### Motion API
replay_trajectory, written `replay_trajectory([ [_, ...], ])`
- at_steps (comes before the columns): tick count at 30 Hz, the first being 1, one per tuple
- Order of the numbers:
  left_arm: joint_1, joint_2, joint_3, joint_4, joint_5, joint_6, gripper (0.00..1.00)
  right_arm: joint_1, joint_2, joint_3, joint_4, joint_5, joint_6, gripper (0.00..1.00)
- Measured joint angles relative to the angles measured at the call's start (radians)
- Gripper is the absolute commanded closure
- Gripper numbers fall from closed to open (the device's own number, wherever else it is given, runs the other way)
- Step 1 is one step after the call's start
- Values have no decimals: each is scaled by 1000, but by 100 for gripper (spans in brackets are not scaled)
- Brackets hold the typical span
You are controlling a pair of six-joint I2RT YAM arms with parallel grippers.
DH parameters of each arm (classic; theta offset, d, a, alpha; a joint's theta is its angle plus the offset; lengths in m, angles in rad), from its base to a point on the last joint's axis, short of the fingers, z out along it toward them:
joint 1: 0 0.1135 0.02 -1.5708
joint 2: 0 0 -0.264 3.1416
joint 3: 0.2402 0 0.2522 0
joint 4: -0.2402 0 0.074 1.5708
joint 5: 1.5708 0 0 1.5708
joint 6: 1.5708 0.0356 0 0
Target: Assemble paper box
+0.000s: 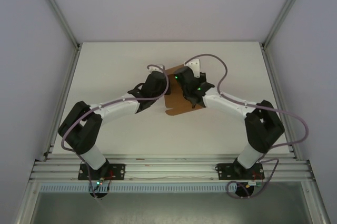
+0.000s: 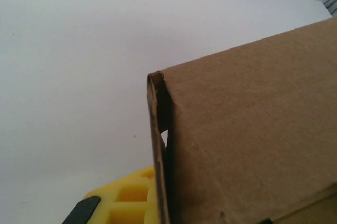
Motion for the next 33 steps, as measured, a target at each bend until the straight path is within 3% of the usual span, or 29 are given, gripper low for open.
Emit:
replay_trajectory([
  [5, -3, 4, 29, -18, 3, -13, 100, 8, 66, 87, -100, 106, 50, 99],
  [11, -8, 15, 31, -32, 8, -14, 100, 10, 60, 52, -79, 102, 39, 94],
  [14, -8, 15, 31, -42, 10, -14, 100, 8, 27, 0, -22, 60, 11, 84],
  [16, -8, 15, 31, -45, 9, -14, 100, 0, -8, -43, 19, 13, -8, 73],
  [18, -8, 15, 31, -50, 7, -13, 100, -21, -51, -93, 61, -56, -24, 55],
  [21, -8, 15, 31, -54, 6, -13, 100, -56, -123, -161, 115, -177, -43, 40],
  [24, -8, 15, 31, -57, 6, -13, 100, -76, -194, -213, 163, -281, -62, 37],
  [28, -8, 15, 31, -57, 7, -13, 100, -79, -265, -235, 188, -372, -79, 25],
  [30, -8, 15, 31, -58, 7, -13, 100, -82, -288, -236, 191, -395, -81, 14],
  [31, -8, 15, 31, -58, 7, -12, 100, -84, -301, -236, 191, -406, -80, 0],
  [33, -8, 15, 31, -58, 8, -10, 100, -89, -331, -246, 194, -435, -82, 0],
])
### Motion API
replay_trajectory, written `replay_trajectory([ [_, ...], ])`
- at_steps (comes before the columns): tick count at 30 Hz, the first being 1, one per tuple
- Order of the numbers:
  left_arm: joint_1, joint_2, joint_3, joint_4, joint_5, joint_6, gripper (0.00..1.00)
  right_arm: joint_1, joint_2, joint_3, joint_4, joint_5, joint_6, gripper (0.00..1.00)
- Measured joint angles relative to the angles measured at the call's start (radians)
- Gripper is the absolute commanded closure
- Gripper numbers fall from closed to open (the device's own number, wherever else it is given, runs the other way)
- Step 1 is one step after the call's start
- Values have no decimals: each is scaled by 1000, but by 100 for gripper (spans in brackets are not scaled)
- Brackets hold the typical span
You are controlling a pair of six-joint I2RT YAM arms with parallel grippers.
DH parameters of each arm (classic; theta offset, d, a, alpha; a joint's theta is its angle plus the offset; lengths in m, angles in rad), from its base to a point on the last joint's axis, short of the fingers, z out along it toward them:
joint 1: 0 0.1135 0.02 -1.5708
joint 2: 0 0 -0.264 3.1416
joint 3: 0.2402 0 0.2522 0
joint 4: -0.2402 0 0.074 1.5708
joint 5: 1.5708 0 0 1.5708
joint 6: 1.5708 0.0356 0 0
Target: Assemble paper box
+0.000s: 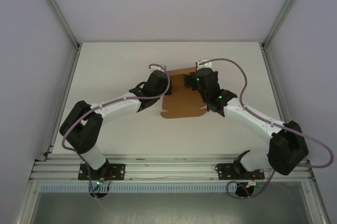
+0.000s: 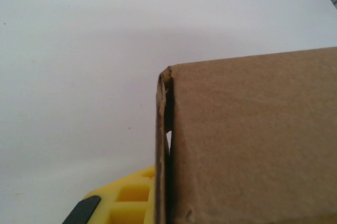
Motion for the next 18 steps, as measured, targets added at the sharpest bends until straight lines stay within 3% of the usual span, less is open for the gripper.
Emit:
replay_trajectory([
  [6, 2, 0, 27, -55, 0, 42, 100, -15, -151, -84, 17, -93, 55, 0],
  [11, 31, 0, 89, -153, 19, 142, 100, -51, -306, -113, -10, -88, 142, 0],
  [15, 57, 12, 187, -288, 66, 293, 100, -91, -404, -112, -97, -48, 196, 0],
  [18, 61, 16, 232, -378, 169, 470, 100, -124, -447, -113, -182, -40, 221, 0],
])
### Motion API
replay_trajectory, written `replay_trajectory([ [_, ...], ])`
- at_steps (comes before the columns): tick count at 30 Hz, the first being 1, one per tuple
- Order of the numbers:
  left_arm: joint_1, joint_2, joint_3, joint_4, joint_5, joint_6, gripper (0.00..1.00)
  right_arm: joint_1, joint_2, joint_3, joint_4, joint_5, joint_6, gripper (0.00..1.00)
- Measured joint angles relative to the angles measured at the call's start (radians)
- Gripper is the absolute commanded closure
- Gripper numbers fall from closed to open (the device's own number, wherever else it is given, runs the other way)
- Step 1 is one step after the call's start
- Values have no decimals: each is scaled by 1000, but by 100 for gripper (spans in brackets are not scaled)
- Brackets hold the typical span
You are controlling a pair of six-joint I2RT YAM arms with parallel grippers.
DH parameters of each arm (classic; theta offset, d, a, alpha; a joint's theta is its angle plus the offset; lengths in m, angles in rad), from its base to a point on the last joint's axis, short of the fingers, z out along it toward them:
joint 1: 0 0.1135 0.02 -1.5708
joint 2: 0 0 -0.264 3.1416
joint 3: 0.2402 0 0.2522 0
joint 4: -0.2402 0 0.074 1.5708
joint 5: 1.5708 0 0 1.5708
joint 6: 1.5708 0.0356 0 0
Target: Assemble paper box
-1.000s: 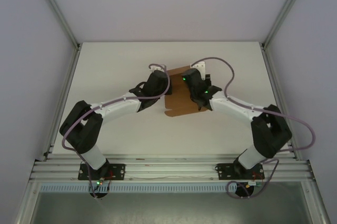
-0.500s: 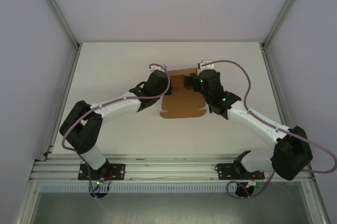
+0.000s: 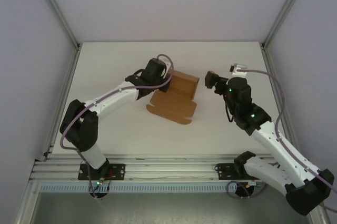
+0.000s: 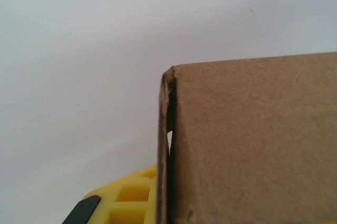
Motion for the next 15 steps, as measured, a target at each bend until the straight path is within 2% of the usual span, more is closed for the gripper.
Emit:
replay_trajectory([
  [4, -17, 17, 56, -212, 160, 283, 100, -26, -18, 0, -124, -13, 26, 0],
  [6, -38, 40, 95, -308, 178, 379, 100, -27, -18, -4, -175, -18, 31, 1],
  [10, -87, 116, 176, -446, 138, 476, 100, -28, -23, -24, -242, -26, 42, 2],
  [15, -130, 223, 198, -511, 27, 503, 100, -35, -28, -38, -273, -33, 42, 2],
])
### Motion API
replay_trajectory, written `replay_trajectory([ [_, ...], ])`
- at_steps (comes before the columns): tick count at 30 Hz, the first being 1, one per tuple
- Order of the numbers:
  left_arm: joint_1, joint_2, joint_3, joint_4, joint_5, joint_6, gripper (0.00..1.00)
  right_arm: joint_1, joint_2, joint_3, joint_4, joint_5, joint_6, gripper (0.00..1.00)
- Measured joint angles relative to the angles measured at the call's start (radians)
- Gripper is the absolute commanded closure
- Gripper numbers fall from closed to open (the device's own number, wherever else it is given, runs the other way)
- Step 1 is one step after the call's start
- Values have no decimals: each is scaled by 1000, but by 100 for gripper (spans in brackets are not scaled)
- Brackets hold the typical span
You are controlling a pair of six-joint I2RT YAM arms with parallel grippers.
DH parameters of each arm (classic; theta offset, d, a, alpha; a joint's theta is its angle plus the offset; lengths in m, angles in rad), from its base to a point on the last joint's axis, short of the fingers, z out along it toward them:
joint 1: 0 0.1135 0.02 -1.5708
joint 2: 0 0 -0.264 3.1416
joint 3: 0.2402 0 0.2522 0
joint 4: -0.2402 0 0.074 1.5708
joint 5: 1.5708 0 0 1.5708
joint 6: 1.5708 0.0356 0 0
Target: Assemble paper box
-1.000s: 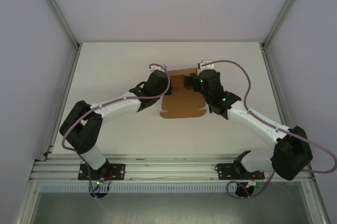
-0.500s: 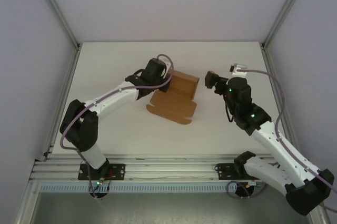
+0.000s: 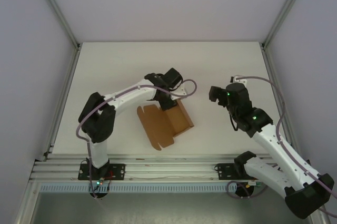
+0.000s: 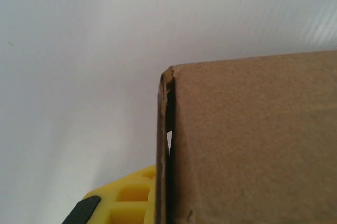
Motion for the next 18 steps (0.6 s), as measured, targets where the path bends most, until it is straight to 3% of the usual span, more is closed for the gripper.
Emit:
replay_trajectory([
  [9, -97, 238, 136, -10, -303, -3, 100, -15, 4, -7, 3, -1, 0, 5],
  [18, -142, 335, 178, 35, -518, 34, 100, -33, 3, -34, 5, -9, 0, 8],
])
